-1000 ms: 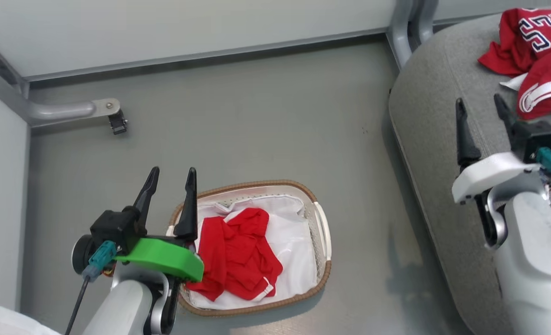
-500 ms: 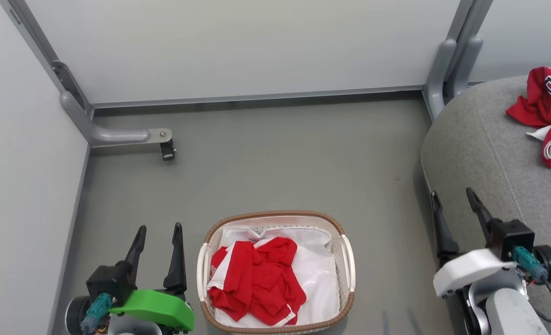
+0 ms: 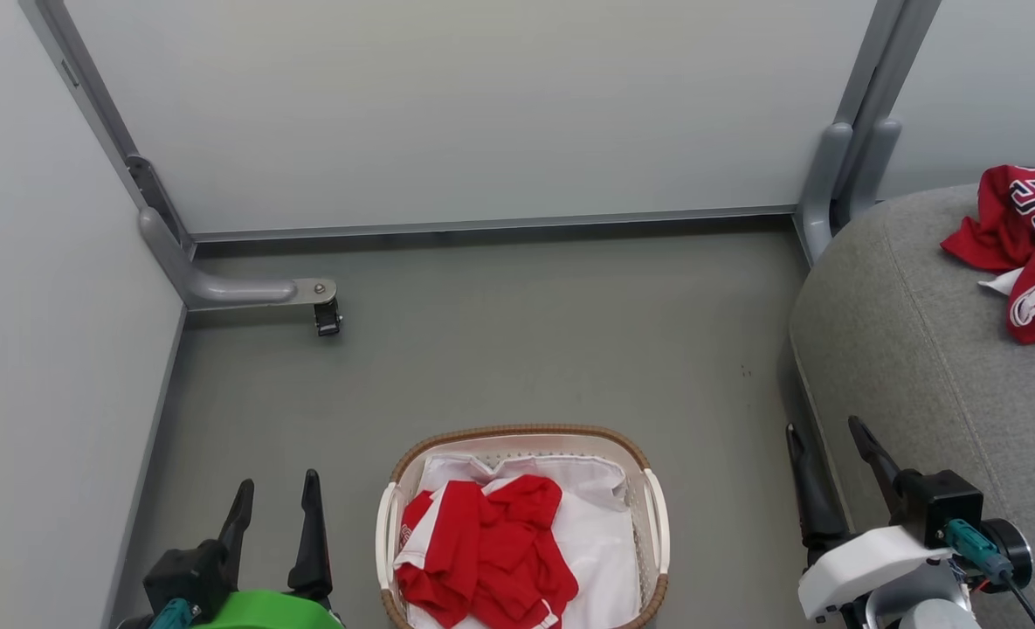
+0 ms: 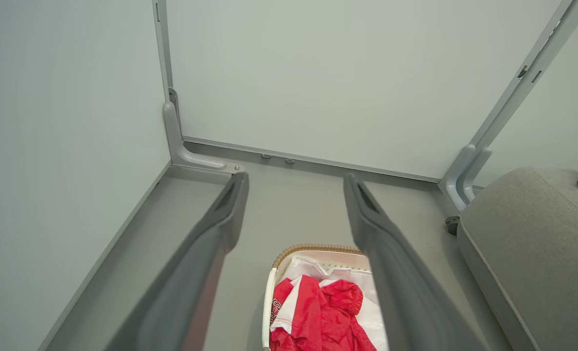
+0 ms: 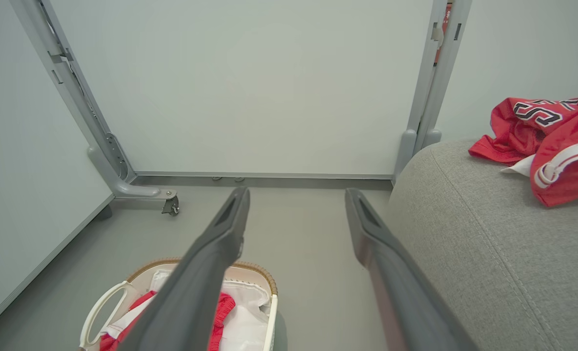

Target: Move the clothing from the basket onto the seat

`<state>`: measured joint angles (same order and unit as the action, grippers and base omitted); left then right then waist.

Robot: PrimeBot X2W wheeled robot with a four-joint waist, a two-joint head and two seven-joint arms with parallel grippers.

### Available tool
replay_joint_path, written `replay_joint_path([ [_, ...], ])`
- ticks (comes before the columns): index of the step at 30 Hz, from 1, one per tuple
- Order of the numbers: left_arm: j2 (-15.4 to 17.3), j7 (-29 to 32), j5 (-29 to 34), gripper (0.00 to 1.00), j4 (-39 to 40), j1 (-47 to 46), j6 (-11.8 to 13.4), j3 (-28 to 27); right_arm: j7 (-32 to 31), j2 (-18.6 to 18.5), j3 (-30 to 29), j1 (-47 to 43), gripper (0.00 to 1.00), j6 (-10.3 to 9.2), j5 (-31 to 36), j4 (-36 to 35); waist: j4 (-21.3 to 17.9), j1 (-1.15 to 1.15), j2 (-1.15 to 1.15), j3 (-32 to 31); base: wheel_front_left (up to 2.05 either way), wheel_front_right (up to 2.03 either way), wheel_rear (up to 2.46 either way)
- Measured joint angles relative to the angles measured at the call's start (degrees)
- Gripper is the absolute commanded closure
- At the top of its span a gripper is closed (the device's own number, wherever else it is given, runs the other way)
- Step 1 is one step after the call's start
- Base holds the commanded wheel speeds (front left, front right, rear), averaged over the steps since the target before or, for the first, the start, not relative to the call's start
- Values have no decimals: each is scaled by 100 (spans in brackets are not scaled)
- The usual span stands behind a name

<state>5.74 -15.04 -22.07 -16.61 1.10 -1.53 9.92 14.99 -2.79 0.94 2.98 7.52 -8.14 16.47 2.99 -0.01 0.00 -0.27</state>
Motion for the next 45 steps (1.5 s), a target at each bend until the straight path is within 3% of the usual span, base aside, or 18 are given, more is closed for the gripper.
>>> replay_joint_path([
  [31,-219,0,427,0,-253,-102,-328,-91,0,1,7,49,0,1,16,-20,-32,0,0,190,0,0,0],
  [37,-171,0,645,0,-307,-666,-385,108,0,1,-125,291,0,0,122,-214,-66,0,0,472,0,0,0],
  [45,-42,137,1198,0,-972,-2194,-460,631,1,-1,-324,1034,0,0,186,-753,-182,0,0,1233,0,0,0],
])
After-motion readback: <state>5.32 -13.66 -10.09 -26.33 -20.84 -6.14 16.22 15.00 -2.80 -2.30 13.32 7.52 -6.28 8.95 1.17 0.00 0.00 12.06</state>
